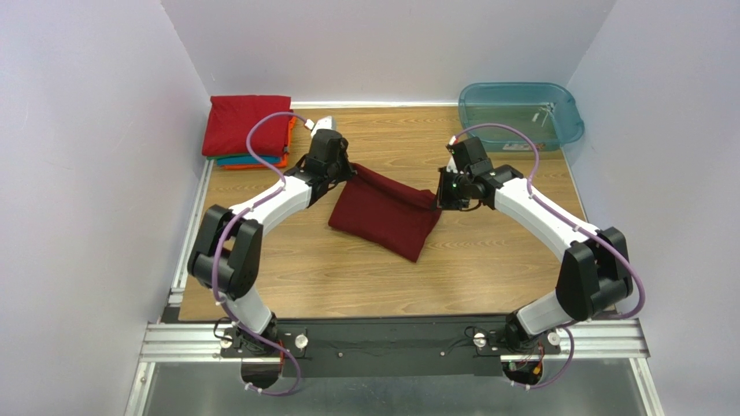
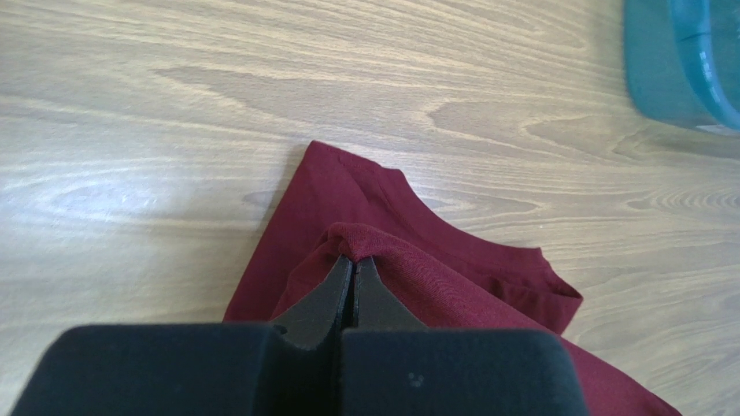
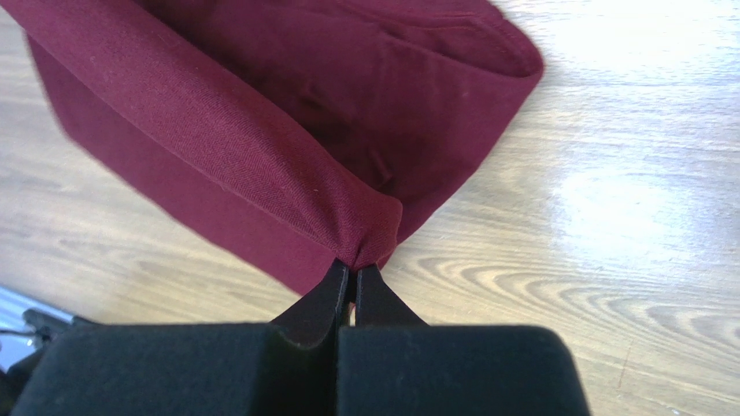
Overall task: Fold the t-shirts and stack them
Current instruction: Fold the tshirt
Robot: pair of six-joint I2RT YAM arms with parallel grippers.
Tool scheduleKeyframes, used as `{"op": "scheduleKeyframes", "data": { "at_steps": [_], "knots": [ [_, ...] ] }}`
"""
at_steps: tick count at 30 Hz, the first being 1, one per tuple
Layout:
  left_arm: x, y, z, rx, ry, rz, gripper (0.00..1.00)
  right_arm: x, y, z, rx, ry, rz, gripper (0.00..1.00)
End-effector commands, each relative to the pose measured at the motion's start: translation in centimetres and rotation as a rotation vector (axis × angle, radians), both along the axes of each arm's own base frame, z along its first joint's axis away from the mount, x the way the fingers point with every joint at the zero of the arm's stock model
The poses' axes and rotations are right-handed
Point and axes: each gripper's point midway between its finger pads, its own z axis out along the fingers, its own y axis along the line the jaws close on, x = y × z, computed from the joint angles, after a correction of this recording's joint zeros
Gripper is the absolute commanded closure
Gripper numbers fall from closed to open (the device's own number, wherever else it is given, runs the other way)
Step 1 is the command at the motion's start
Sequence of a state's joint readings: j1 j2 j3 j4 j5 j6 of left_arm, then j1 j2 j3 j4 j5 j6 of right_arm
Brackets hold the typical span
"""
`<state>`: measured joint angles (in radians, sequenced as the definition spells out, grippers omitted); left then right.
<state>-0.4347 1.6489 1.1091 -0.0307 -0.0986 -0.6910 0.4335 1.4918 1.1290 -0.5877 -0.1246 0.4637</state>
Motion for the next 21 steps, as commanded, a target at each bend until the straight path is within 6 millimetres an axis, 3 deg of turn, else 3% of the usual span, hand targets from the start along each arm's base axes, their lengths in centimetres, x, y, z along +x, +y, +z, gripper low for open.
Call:
{"op": "scheduleKeyframes", "data": {
  "at_steps": [1,14,15,16,17,18,19,21],
  "knots": [
    [2.2,-0.2,-0.3,0.022,-0.021,-0.023,1.00,1.7,-1.3,-0.7,-0.048,-0.007,-0.066,0.99],
    [4.4,0.2,-3.3,0.057,0.031,0.019,1.00,4.4,-2.2,-4.7,-0.107,0.022,-0.103,0.90],
    [4.7,0.2,-3.2,0.060,0.029,0.019,0.98,4.7,-2.3,-4.7,-0.112,0.019,-0.113,0.79],
    [5.0,0.3,-3.6,0.076,0.042,0.013,0.76,4.9,-2.3,-4.8,-0.116,0.019,-0.121,0.59],
    [5.1,0.3,-3.7,0.084,0.049,0.009,0.76,4.9,-2.3,-4.8,-0.116,0.019,-0.121,0.44],
    [5.2,0.5,-3.7,0.092,0.055,0.014,0.54,5.4,-2.8,-4.6,-0.139,0.001,-0.145,0.29],
    [5.1,0.6,-3.8,0.102,0.068,0.009,0.48,5.5,-3.0,-4.4,-0.143,-0.005,-0.155,0.02],
    [5.1,0.4,-2.8,0.091,0.054,0.002,0.24,5.8,-2.9,-3.2,-0.125,-0.032,-0.168,0.00]
  ]
}}
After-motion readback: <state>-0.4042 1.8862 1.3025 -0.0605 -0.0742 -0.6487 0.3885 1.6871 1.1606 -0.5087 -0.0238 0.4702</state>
